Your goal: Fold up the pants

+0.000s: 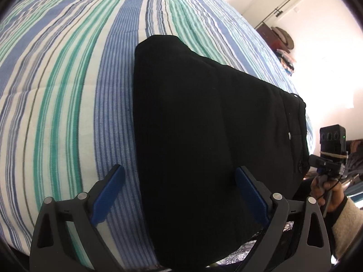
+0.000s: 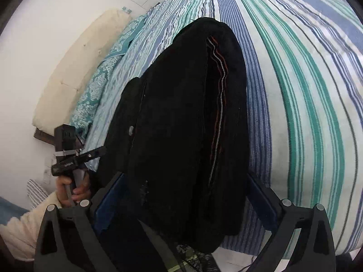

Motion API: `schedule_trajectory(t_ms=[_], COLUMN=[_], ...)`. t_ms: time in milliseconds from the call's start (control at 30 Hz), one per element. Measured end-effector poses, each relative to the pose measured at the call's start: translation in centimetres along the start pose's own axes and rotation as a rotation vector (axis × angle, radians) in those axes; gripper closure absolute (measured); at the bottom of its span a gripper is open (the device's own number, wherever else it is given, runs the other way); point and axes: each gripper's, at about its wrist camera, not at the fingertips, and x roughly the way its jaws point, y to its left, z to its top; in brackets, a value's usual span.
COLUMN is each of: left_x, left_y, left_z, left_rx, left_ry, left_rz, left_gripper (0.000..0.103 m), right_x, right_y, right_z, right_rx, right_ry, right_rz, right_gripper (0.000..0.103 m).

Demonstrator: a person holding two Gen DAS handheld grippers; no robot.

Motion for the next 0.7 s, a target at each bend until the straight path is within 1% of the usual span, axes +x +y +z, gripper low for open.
schedule_trajectory(t_ms=[67,100,133,167,200,233,267,300,333,367,433,500,567,700], left_x=[0.6,0.8,0.8,0.8,0.7,0.4,-0.1,-0.5,-0.9,-1.4,-2.3,-3.6,-4.8,-7.2], left_y=[-0.3,-0.6,-0.7,-0.9,-1.0,-1.1,-0.9,-1.1,-1.4,-1.9,-2.9,-3.1,-3.2,-2.9], left_z=[0.3,0.4,0.5,0.6,0.6,0.6,0.7,0.7,0.7,0.7,0.7,0.8,1.1,2.2], left_rx=[-0.009,-0.007,0.000,0.006,0.005,0.004,0.003,0.005,0.012,0.027,0.044,0.039,0.032,0.032], left_ry=[0.003,0.000,-0.006,-0.010,-0.016,-0.027,-0.033,-0.040,-0.048,-0.058,-0.082,-0.103,-0.119,-0.153], left_rz=[-0.001,0.001,0.009,0.026,0.041,0.038,0.032,0.027,0.030,0.041,0.059,0.042,0.023,0.016], left_gripper=[0.006,0.006,0.018,0.035,0.040,0.056,0.067,0.072,0.078,0.081,0.084,0.085,0.086,0.086], right_x=[0.1,0.2,0.5,0.6,0.6,0.6,0.4,0.1,-0.2,-0.3,-0.8,-1.3,-2.0,-2.9], right_y=[0.0,0.1,0.1,0.3,0.7,1.1,1.4,1.4,1.4,1.6,2.5,3.5,4.2,6.9], right_z=[-0.1,-0.2,-0.2,-0.3,-0.5,-0.6,-0.7,-0.7,-0.7,-0.8,-1.0,-1.2,-1.1,-0.2], right_rx=[0.009,0.005,0.002,-0.003,-0.014,-0.032,-0.048,-0.045,-0.032,-0.036,-0.058,-0.065,-0.077,-0.119], right_ry=[-0.005,-0.001,0.007,0.009,0.014,0.019,0.024,0.028,0.023,0.018,0.002,-0.021,-0.035,-0.058], right_rz=[0.011,0.002,-0.014,-0.033,-0.063,-0.103,-0.127,-0.107,-0.092,-0.092,-0.100,-0.077,-0.050,0.000], right_gripper=[0.002,0.002,0.002,0.002,0.004,0.012,0.020,0.043,0.053,0.055,0.062,0.065,0.067,0.067])
